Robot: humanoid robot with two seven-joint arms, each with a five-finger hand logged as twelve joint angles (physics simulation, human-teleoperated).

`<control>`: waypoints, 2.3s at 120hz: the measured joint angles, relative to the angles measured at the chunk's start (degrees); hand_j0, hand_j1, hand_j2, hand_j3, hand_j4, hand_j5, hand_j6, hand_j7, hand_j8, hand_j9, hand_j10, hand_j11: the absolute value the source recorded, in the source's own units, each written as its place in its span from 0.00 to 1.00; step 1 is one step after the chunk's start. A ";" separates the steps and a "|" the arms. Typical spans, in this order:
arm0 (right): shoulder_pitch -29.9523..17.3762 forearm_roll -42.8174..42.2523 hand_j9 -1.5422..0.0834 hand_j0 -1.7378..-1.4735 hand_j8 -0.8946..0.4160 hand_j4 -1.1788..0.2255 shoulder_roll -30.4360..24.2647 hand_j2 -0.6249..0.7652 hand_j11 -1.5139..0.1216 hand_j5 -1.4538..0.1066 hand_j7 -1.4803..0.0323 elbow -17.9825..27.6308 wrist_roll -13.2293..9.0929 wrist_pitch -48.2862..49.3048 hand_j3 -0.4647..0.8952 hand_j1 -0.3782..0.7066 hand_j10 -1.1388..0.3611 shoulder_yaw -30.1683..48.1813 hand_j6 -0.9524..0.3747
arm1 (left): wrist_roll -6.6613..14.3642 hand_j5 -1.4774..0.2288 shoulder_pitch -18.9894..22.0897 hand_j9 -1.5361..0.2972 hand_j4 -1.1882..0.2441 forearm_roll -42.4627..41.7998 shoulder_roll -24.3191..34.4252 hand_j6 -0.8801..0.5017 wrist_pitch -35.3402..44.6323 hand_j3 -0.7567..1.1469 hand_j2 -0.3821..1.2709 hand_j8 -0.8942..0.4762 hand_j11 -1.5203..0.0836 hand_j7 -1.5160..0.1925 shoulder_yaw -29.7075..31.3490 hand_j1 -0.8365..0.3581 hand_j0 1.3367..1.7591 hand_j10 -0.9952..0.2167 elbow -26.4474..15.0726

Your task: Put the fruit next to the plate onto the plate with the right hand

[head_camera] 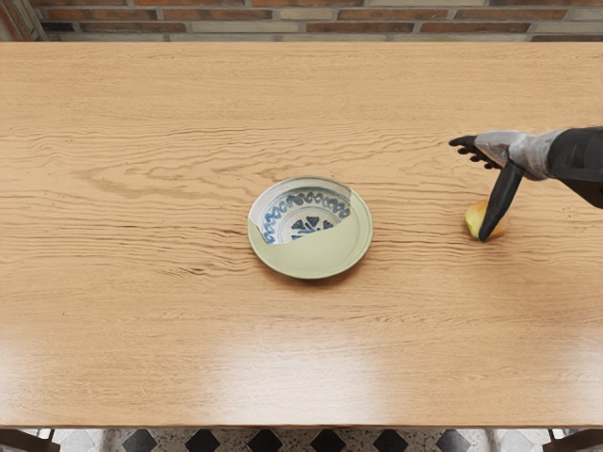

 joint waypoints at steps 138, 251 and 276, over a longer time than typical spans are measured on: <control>-14.96 -6.83 0.86 0.30 0.60 0.76 1.76 0.44 0.84 0.84 0.89 1.26 2.66 -31.70 0.34 0.14 0.69 -0.17 0.63 | 0.00 0.86 0.26 0.83 0.82 -0.37 0.00 0.63 0.00 0.40 0.23 0.65 0.94 0.88 -0.22 0.99 0.76 0.82 0.01; -15.93 -12.95 0.52 0.32 0.46 0.45 5.55 0.50 0.50 0.50 0.52 -1.12 2.44 -25.90 0.34 0.52 0.49 -1.13 0.40 | 0.00 0.86 0.45 0.83 0.82 -0.43 0.00 0.63 -0.01 0.40 0.23 0.65 0.94 0.88 -0.18 0.99 0.76 0.82 0.17; -15.24 -12.50 0.50 0.31 0.40 0.44 5.33 0.61 0.48 0.47 0.50 -1.12 2.21 -25.40 0.34 0.52 0.44 -0.93 0.33 | 0.00 0.86 0.45 0.83 0.82 -0.37 0.00 0.63 -0.01 0.40 0.23 0.65 0.94 0.88 -0.13 0.99 0.76 0.82 0.17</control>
